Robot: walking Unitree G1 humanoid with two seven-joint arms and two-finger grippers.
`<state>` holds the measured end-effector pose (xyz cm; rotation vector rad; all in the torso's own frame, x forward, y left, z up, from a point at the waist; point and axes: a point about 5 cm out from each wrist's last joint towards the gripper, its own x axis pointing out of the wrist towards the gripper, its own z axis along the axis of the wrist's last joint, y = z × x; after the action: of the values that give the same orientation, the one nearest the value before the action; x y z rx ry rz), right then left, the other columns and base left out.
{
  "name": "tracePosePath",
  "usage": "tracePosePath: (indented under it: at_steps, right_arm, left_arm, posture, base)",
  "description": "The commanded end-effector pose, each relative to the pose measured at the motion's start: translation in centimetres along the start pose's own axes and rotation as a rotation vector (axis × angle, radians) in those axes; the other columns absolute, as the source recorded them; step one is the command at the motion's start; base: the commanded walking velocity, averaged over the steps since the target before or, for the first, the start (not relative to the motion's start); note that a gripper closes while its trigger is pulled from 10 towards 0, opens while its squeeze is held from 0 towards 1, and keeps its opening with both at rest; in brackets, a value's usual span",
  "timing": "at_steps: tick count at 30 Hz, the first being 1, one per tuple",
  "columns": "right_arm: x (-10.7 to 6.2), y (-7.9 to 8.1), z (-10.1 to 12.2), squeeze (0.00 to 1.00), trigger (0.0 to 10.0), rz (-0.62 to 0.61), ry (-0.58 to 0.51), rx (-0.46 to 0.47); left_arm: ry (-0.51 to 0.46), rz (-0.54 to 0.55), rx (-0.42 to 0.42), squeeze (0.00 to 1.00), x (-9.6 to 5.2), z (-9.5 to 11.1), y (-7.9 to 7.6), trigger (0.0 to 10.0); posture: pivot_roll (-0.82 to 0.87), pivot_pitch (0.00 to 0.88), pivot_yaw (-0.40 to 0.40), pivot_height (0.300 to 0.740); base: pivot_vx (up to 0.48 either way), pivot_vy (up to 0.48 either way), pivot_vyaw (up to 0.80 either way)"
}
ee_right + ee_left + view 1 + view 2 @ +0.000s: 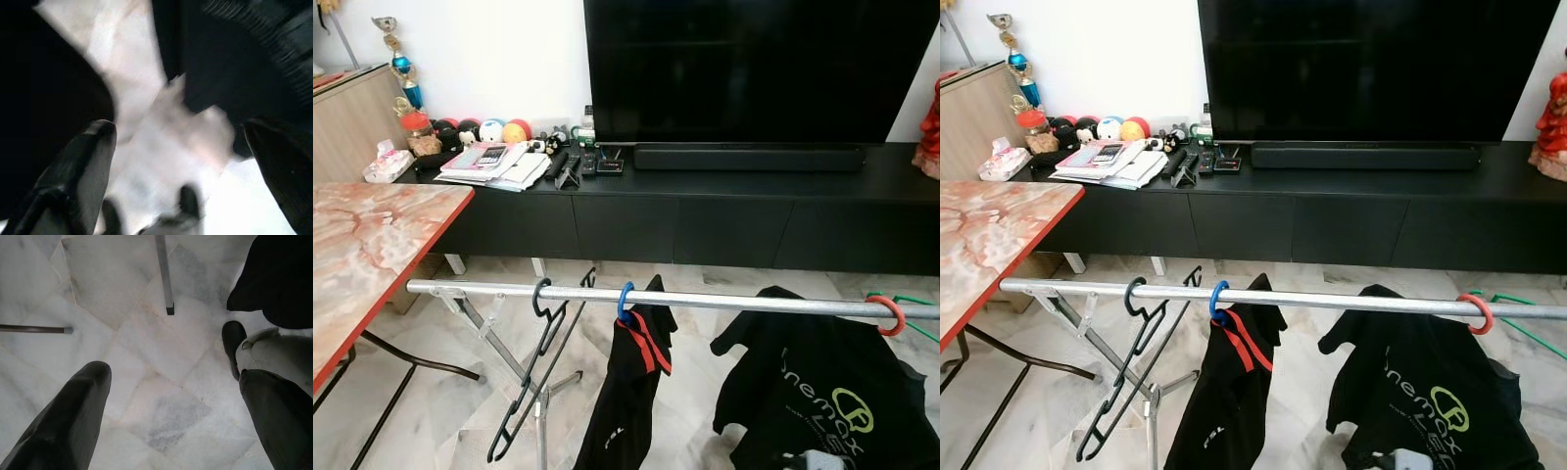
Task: Hang hanger
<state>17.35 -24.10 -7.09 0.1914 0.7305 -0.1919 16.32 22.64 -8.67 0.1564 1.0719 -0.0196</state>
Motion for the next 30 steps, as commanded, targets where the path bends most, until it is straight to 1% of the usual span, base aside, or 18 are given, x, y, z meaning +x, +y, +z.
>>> tracePosePath:
  at_steps: [1, 4, 5, 6, 7, 9, 11, 12, 13, 16, 18, 20, 23, 24, 26, 27, 28, 30]
  right_arm:
    - [-0.3, -0.7, 0.1, 0.0, 10.0, -0.044, -0.032, 0.01]
    - [-1.0, -1.7, 0.0, 0.0, 10.0, -0.112, -0.117, 0.041]
    - [-1.1, -1.7, 0.6, 0.0, 10.0, -0.106, -0.183, 0.05]
    - [-1.5, -1.3, 1.8, 0.0, 10.0, -0.071, -0.302, 0.044]
    - [-1.8, -1.0, 2.3, 0.0, 10.0, -0.052, -0.349, 0.036]
    - [-2.0, -0.8, 2.6, 0.0, 10.0, -0.036, -0.382, 0.027]
    - [-3.4, 0.1, 3.5, 0.0, 10.0, -0.006, -0.479, 0.011]
    - [-3.4, 0.1, 3.5, 0.0, 10.0, -0.006, -0.479, 0.011]
    - [-4.9, 0.7, 4.3, 0.0, 10.0, 0.011, -0.554, 0.003]
    - [-6.4, 1.2, 5.8, 0.0, 10.0, 0.011, -0.636, 0.002]
    - [-6.9, 1.3, 6.6, 0.0, 10.0, 0.004, -0.667, -0.017]
    - [-6.7, 0.8, 8.6, 0.0, 10.0, -0.064, -0.726, 0.011]
    - [-6.7, 0.7, 10.0, 0.0, 10.0, -0.128, -0.73, 0.047]
    - [-6.7, 0.7, 10.0, 0.0, 10.0, -0.128, -0.73, 0.047]
    - [-6.5, 0.8, 10.8, 0.0, 10.0, -0.148, -0.731, 0.053]
    - [-6.4, 0.9, 11.0, 0.0, 10.0, -0.148, -0.729, 0.057]
    - [-6.1, 1.0, 10.9, 0.0, 10.0, -0.156, -0.702, 0.074]
    - [-5.8, 1.1, 10.8, 0.0, 10.0, -0.159, -0.676, 0.07]
  left_arm:
    - [0.012, -0.006, 0.015, 0.0, 0.0, -0.4, -0.1, 10.0]
    - [0.012, -0.01, 0.017, 0.0, 0.0, -0.4, -0.2, 10.0]
    - [0.013, -0.012, 0.016, 0.0, 0.0, -0.4, -0.1, 10.0]
    - [0.017, -0.012, 0.025, 0.0, 0.0, -0.4, -0.1, 10.0]
    - [0.018, -0.012, 0.032, 0.0, 0.0, -0.5, -0.1, 10.0]
    - [0.019, -0.011, 0.04, 0.0, -0.1, -0.5, 0.0, 10.0]
    - [0.022, -0.003, 0.044, 0.0, -0.1, -0.5, 0.2, 10.0]
    - [0.022, -0.003, 0.044, 0.0, -0.1, -0.5, 0.2, 10.0]
    - [0.024, 0.002, 0.041, 0.0, -0.1, -0.7, 0.4, 10.0]
    - [0.025, 0.004, 0.043, 0.0, -0.1, -0.6, 0.5, 10.0]
    - [0.025, 0.003, 0.047, 0.0, -0.1, -0.6, 0.5, 10.0]
    - [0.024, 0.002, 0.052, 0.0, -0.1, -0.4, 0.5, 10.0]
    - [0.024, 0.001, 0.055, 0.0, -0.1, -0.4, 0.5, 10.0]
    - [0.024, 0.001, 0.055, 0.0, -0.1, -0.4, 0.5, 10.0]
    - [0.023, 0.002, 0.057, 0.0, -0.1, -0.4, 0.6, 10.0]
    - [0.022, 0.002, 0.057, 0.0, -0.1, -0.4, 0.6, 10.0]
    - [0.023, 0.006, 0.053, 0.0, -0.1, -0.4, 0.6, 10.0]
    - [0.023, 0.007, 0.053, 0.0, -0.1, -0.4, 0.6, 10.0]
  posture:
    - [-0.01, 0.0, 0.045, 0.74]
    - [-0.03, 0.0, 0.047, 0.74]
    - [-0.04, 0.0, 0.047, 0.74]
    - [-0.04, 0.0, 0.045, 0.74]
    - [-0.04, 0.0, 0.044, 0.74]
    - [-0.04, 0.0, 0.044, 0.74]
    - [-0.05, 0.0, 0.046, 0.74]
    - [-0.05, 0.0, 0.046, 0.74]
    - [-0.05, 0.0, 0.049, 0.74]
    - [-0.06, 0.0, 0.057, 0.74]
    - [-0.07, 0.0, 0.059, 0.74]
    - [-0.07, 0.0, 0.061, 0.74]
    - [-0.06, 0.0, 0.06, 0.74]
    - [-0.06, 0.0, 0.06, 0.74]
    - [-0.05, 0.0, 0.055, 0.74]
    - [-0.04, 0.0, 0.055, 0.74]
    - [-0.04, 0.0, 0.054, 0.74]
    - [-0.03, 0.0, 0.053, 0.74]
  base:
    - [0.0, 0.0, 0.0]
    - [0.0, 0.0, 0.0]
    - [0.0, 0.0, 0.0]
    - [0.0, 0.0, 0.0]
    - [0.0, 0.0, 0.0]
    - [0.0, 0.0, 0.0]
    - [0.0, 0.0, 0.0]
    - [0.0, 0.0, 0.0]
    - [0.0, 0.0, 0.0]
    - [0.0, 0.0, 0.0]
    - [0.0, 0.0, 0.0]
    - [0.0, 0.0, 0.0]
    - [0.0, 0.0, 0.0]
    - [0.0, 0.0, 0.0]
    - [0.0, 0.0, 0.0]
    - [0.0, 0.0, 0.0]
    - [0.0, 0.0, 0.0]
    - [0.0, 0.0, 0.0]
